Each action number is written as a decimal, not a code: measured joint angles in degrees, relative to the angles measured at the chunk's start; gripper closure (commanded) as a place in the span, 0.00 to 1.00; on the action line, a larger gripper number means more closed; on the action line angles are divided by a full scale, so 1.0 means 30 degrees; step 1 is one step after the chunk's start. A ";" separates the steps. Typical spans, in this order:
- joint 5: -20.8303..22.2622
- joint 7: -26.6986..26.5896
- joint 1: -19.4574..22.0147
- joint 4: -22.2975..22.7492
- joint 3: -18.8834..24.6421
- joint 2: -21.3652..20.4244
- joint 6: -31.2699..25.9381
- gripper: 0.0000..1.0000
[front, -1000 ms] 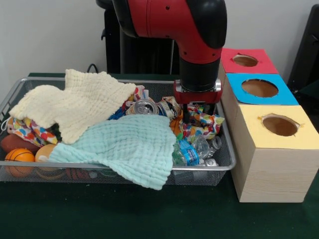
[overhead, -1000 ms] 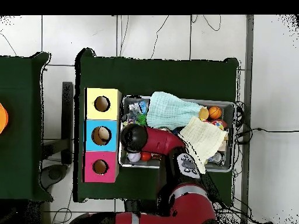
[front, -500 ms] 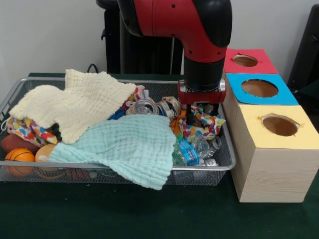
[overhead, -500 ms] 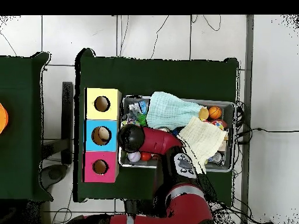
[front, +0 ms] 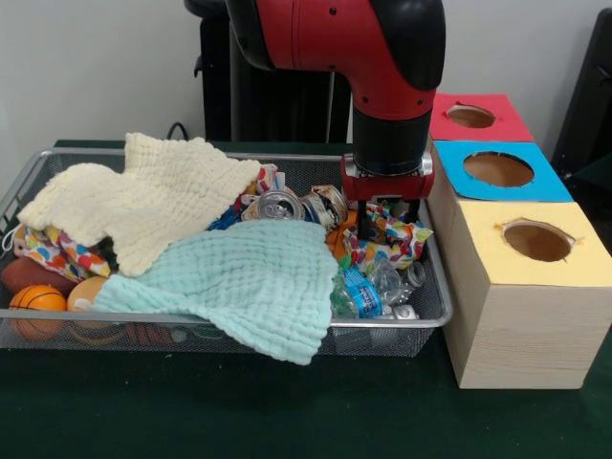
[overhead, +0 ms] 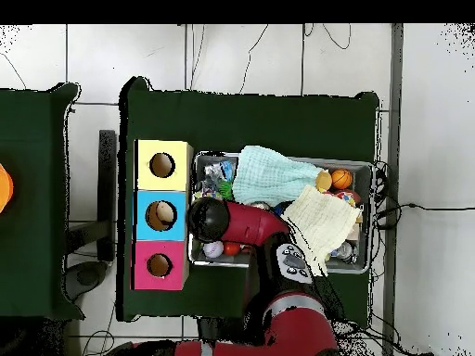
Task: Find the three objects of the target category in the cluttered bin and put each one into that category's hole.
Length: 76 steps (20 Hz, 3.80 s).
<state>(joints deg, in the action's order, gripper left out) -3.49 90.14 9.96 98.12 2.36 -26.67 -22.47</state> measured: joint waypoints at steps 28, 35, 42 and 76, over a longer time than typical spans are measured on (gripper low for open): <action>0.0000 0.0000 0.0000 0.0000 0.0000 0.0000 0.0189 0.00; -0.0001 0.0000 0.0000 0.0003 0.0000 0.0000 0.0189 0.00; -0.0004 0.0000 0.0000 0.0050 0.0000 0.0000 0.0189 1.00; -0.0518 0.0012 -0.1905 0.1357 -0.1331 -0.5596 -0.3969 1.00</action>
<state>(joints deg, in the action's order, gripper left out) -5.04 90.17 4.25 102.19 -1.63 -43.46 -34.37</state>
